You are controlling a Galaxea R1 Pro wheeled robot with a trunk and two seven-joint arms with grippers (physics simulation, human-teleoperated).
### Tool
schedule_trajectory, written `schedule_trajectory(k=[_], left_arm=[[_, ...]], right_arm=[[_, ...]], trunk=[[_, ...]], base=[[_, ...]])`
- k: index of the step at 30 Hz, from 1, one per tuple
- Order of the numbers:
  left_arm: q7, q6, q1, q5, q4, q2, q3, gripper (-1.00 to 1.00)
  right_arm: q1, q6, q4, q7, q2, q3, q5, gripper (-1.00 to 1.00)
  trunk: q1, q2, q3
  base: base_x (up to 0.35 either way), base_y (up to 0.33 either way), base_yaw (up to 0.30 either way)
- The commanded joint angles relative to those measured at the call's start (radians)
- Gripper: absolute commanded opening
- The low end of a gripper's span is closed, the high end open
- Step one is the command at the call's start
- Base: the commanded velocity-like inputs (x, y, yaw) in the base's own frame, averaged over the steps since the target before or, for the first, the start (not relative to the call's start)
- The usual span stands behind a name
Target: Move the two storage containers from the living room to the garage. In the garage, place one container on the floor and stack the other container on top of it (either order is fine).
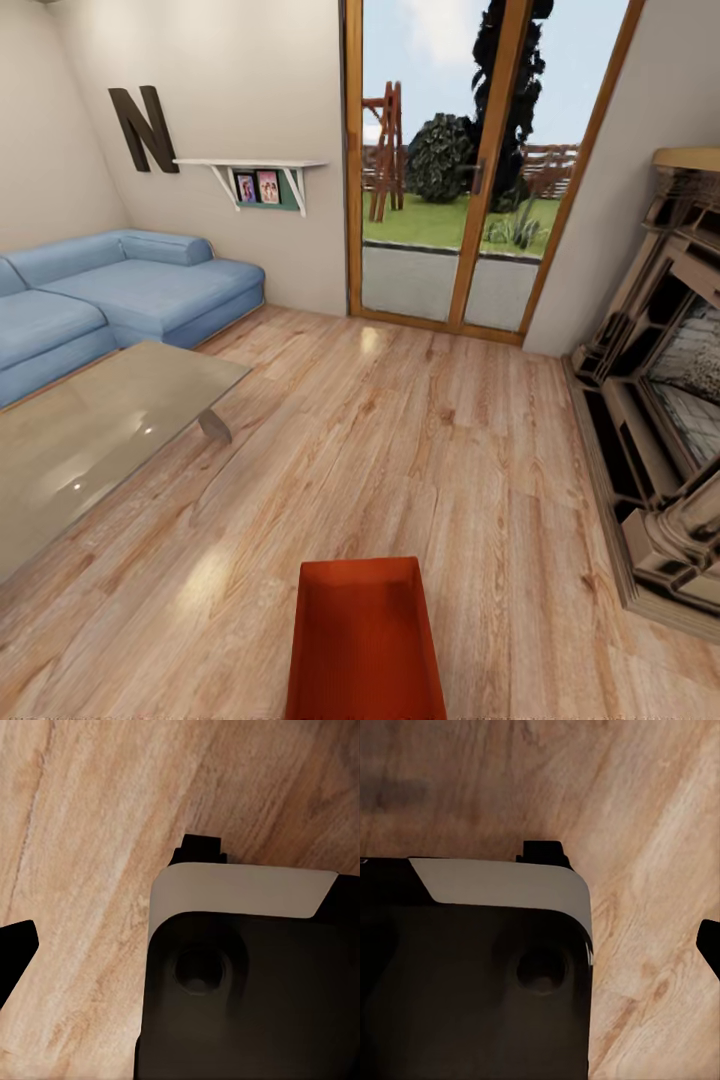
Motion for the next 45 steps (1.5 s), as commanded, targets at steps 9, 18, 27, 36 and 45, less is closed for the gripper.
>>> schedule_trajectory(k=[9, 18, 27, 36, 45], left_arm=[[0.002, 0.004, 0.000, 0.012, -0.002, -0.002, -0.004, 1.00], [0.003, 0.004, 0.000, 0.015, -0.002, -0.007, -0.002, 1.00], [0.001, 0.004, 0.000, 0.017, -0.001, -0.010, -0.001, 1.00], [0.001, 0.004, 0.000, 0.018, -0.001, -0.008, 0.000, 1.00], [0.003, 0.004, 0.000, 0.020, -0.001, -0.007, 0.000, 1.00]], right_arm=[[-0.001, -0.005, 0.003, 0.000, 0.001, 0.008, -0.008, 1.00], [-0.001, -0.005, 0.003, 0.000, 0.001, 0.008, -0.008, 1.00], [-0.001, -0.005, 0.003, 0.000, 0.001, 0.008, -0.008, 1.00], [-0.001, -0.005, 0.002, 0.000, 0.001, 0.008, -0.007, 1.00], [-0.001, -0.004, 0.003, 0.000, 0.001, 0.008, -0.007, 1.00]], trunk=[[0.000, 0.000, -0.015], [0.000, 0.000, -0.030], [0.000, 0.000, -0.044], [0.000, 0.000, -0.059], [0.000, 0.000, -0.073]], base=[[0.000, 0.000, 0.000], [0.000, 0.000, 0.000], [0.000, 0.000, 0.000], [0.000, 0.000, 0.000], [0.000, 0.000, 0.000]])
